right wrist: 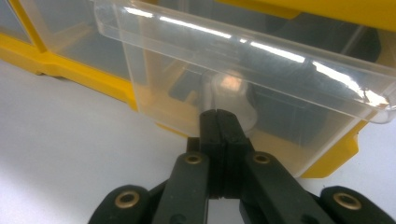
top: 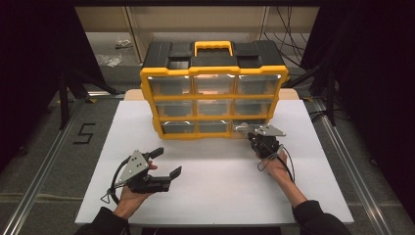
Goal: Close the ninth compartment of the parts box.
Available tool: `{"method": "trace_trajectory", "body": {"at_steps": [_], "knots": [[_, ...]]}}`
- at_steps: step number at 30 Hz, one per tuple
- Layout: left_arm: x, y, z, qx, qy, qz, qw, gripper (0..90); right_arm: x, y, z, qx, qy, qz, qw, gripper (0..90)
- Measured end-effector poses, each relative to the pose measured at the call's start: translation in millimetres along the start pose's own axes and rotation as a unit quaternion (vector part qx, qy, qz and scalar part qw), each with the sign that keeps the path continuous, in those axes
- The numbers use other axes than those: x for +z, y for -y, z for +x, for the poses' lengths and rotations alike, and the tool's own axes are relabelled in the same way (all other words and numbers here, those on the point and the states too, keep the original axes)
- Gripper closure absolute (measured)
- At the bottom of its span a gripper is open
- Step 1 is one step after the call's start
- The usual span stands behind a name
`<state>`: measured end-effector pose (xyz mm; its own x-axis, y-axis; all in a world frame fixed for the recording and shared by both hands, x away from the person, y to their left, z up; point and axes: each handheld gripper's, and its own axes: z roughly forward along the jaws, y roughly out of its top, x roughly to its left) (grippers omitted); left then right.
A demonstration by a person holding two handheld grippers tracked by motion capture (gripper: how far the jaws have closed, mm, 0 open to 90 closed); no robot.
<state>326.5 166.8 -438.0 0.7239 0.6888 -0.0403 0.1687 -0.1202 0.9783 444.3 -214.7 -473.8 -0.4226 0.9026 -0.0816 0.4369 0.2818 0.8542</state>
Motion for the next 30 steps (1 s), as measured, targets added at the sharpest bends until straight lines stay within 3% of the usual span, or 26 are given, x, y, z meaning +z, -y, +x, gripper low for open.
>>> {"method": "trace_trajectory", "body": {"at_steps": [30], "knots": [[0.1,0.0,0.0,0.002,0.001,-0.001,1.0000,12.9,14.5,-1.0,-6.7,0.003,0.019,-0.010,0.9998,90.0]]}}
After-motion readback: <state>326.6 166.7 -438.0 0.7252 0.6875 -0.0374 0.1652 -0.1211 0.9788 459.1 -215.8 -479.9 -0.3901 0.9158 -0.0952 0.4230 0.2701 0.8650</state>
